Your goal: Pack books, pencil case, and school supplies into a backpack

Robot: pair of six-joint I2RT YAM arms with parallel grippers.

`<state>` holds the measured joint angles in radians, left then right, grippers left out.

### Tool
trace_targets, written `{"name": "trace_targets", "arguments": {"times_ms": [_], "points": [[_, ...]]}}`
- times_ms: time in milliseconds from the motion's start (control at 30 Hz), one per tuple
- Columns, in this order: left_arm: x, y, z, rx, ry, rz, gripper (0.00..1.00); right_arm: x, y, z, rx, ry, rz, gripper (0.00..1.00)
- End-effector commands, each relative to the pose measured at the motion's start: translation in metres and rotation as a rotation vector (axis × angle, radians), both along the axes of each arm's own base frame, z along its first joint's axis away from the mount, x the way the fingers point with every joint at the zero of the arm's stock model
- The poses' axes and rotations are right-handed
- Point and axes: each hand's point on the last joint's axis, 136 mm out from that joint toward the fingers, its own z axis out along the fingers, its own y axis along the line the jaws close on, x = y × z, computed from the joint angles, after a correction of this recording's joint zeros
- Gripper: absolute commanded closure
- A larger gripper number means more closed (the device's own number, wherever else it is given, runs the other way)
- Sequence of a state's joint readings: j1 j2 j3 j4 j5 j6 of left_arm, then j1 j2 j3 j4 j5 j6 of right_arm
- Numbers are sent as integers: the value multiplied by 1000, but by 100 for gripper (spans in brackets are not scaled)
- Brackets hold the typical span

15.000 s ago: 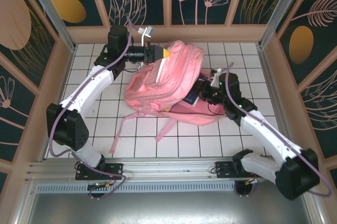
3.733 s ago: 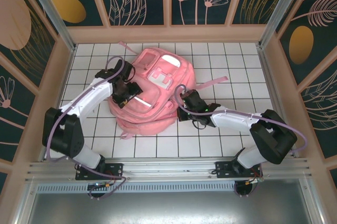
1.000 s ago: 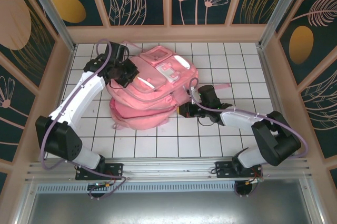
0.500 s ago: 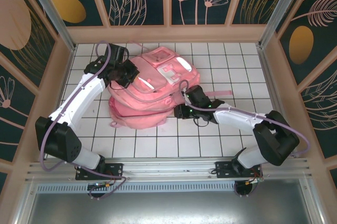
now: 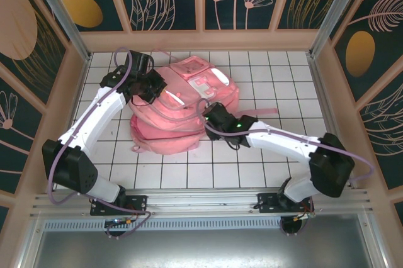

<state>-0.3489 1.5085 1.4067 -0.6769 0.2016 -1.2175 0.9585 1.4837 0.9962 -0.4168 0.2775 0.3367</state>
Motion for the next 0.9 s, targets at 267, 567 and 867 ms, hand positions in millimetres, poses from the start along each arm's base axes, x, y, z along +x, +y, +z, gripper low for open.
{"name": "trace_targets", "arguments": {"times_ms": [267,567,867], "points": [[14,-9,27,-46,-84,-2,100,-14,0,-35,-332,-40,12,64],[13,-10,25,-59,-78,2,100,2,-5,-47,-469,-109,-28,69],[11,-8,23,-60,-78,7,100,8,9,-39,-470,-131,21,100]]}}
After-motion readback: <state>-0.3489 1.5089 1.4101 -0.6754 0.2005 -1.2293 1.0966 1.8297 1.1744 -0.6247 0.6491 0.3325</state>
